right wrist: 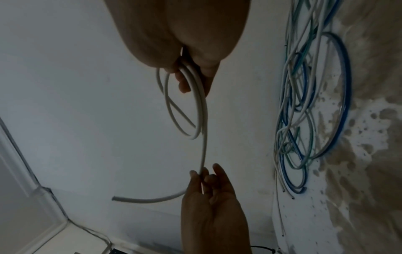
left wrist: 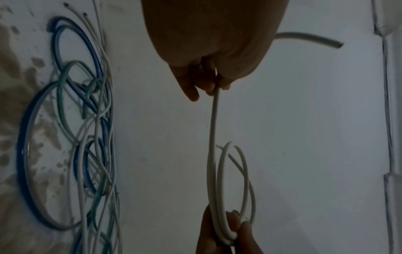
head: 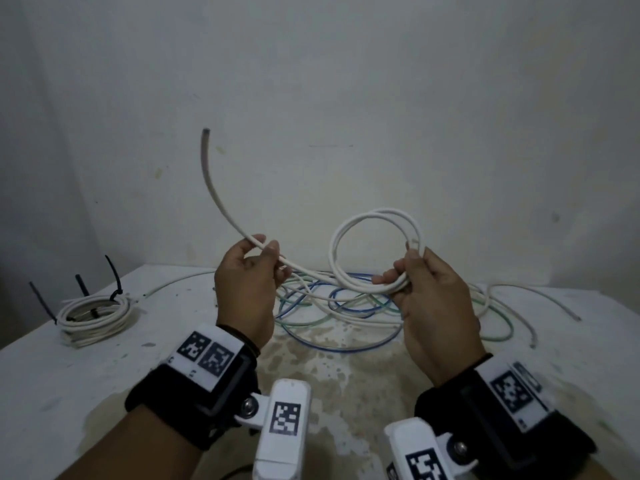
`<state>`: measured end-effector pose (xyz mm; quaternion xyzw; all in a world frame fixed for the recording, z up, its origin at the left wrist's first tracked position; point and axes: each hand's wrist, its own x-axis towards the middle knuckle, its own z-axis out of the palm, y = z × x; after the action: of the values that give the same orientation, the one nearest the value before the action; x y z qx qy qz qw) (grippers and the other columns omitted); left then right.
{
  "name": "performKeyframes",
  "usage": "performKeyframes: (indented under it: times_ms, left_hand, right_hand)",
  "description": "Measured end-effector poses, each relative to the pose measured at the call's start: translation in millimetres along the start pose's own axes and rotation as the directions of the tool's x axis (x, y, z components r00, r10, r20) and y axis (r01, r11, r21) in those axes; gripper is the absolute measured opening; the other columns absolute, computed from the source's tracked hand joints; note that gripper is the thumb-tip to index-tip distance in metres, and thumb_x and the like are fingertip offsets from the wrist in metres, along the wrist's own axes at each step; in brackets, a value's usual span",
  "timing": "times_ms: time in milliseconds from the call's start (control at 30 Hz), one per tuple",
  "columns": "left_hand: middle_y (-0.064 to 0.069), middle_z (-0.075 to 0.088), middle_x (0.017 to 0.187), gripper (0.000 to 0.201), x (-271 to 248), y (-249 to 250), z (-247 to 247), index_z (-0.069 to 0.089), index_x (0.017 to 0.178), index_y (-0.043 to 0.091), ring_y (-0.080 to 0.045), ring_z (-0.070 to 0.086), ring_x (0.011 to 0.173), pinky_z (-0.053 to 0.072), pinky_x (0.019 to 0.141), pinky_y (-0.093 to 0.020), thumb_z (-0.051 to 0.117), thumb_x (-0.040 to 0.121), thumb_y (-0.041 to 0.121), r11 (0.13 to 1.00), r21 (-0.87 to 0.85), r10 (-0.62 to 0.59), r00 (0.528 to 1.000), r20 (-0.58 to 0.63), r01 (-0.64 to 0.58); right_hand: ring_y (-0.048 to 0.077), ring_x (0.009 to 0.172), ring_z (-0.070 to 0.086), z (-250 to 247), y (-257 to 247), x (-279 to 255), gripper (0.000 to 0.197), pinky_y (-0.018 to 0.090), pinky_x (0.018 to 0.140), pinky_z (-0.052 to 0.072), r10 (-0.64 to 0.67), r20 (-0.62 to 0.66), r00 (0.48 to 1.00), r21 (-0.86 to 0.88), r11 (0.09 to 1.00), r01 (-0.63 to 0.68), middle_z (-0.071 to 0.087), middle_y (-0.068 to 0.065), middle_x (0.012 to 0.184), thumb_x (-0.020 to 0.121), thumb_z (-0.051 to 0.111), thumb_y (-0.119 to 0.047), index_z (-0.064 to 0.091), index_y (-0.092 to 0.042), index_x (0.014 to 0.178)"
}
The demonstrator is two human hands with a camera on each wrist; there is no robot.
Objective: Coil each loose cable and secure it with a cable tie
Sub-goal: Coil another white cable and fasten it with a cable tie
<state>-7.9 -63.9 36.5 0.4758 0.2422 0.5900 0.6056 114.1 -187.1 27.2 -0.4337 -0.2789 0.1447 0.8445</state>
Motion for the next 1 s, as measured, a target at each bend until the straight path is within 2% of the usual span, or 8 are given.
performKeyframes:
  times_ms: [100,233,333,467,633,800,900,1000]
  left_hand:
    - [-0.008,0.055,0.069,0.011,3,-3,-6,0.061,0.087,0.003,-0.008,0.051,0.051,0.055,0.063,-0.022,0.059,0.093,0.012,0.996,0.091,0.018,0.998,0.052,-0.022]
    - [-0.008,0.058,0.064,0.034,-1,2,-6,0.061,0.073,0.004,-0.018,0.060,0.063,0.058,0.073,-0.033,0.052,0.098,0.025,0.992,0.112,0.042,0.997,0.064,-0.049]
    - [-0.009,0.063,0.075,0.026,-5,10,-1,0.062,0.088,0.010,-0.019,0.067,0.070,0.057,0.070,-0.030,0.044,0.101,0.025,0.999,0.012,0.051,0.993,0.106,-0.053]
    - [-0.005,0.051,0.064,0.020,-4,15,-2,0.062,0.114,0.019,-0.016,0.054,0.055,0.057,0.070,-0.036,0.048,0.099,0.019,0.998,0.022,0.053,0.982,0.183,-0.058]
    - [0.000,0.045,0.049,0.020,-4,8,-8,0.069,0.080,0.024,-0.013,0.047,0.047,0.047,0.063,-0.035,0.055,0.095,0.026,0.959,0.241,0.103,0.975,0.196,-0.149]
    - [0.000,0.042,0.051,0.021,-14,-13,-14,0.065,0.087,0.010,-0.012,0.045,0.047,0.045,0.059,-0.032,0.050,0.098,0.022,0.989,0.144,-0.066,0.972,0.223,0.034]
    - [-0.001,0.038,0.059,0.020,-19,-12,-12,0.060,0.092,0.006,-0.012,0.041,0.051,0.048,0.058,-0.027,0.044,0.100,0.016,0.987,-0.057,-0.131,0.961,0.243,0.149]
    - [0.002,0.036,0.059,0.022,-16,-8,-7,0.059,0.102,0.009,-0.009,0.036,0.049,0.038,0.048,-0.022,0.040,0.102,0.017,0.977,-0.106,-0.156,0.955,0.251,0.187]
  right_hand:
    - [0.018,0.056,0.054,-2,-2,2,0.033,0.032,0.070,0.054,-0.029,0.005,1.000,-0.045,0.999,0.029,0.052,-0.002,0.049,0.100,0.043,-0.014,0.050,-0.006,0.069]
    - [0.035,0.063,0.054,-7,-1,1,0.036,0.042,0.069,0.049,-0.082,0.062,0.995,-0.294,0.951,0.097,0.054,0.001,0.051,0.101,0.043,-0.021,0.053,-0.008,0.069]
    - [0.043,0.070,0.056,-4,0,-7,0.035,0.044,0.069,0.049,-0.138,0.131,0.982,-0.440,0.879,0.183,0.054,0.010,0.056,0.101,0.042,-0.023,0.054,-0.006,0.072]
    - [0.042,0.069,0.056,0,0,-14,0.034,0.048,0.071,0.050,-0.119,0.187,0.975,-0.468,0.862,0.195,0.053,0.016,0.060,0.101,0.041,-0.023,0.053,-0.005,0.075]
    - [0.036,0.067,0.060,3,0,-17,0.036,0.046,0.075,0.051,-0.077,0.114,0.991,-0.352,0.929,0.112,0.057,0.002,0.054,0.101,0.041,-0.024,0.053,-0.008,0.071]
    - [0.008,0.048,0.055,3,7,-8,0.032,0.039,0.072,0.049,0.068,-0.084,0.994,0.009,0.998,-0.068,0.051,-0.007,0.047,0.102,0.041,-0.019,0.051,-0.008,0.073]
    - [0.008,0.046,0.046,-4,17,-6,0.032,0.038,0.068,0.042,0.004,-0.047,0.999,-0.150,0.989,-0.011,0.043,-0.008,0.049,0.102,0.040,-0.021,0.051,-0.013,0.073]
    - [0.013,0.052,0.045,-7,23,-13,0.030,0.037,0.064,0.044,-0.047,0.057,0.997,-0.343,0.937,0.064,0.042,-0.007,0.052,0.102,0.040,-0.026,0.055,-0.017,0.078]
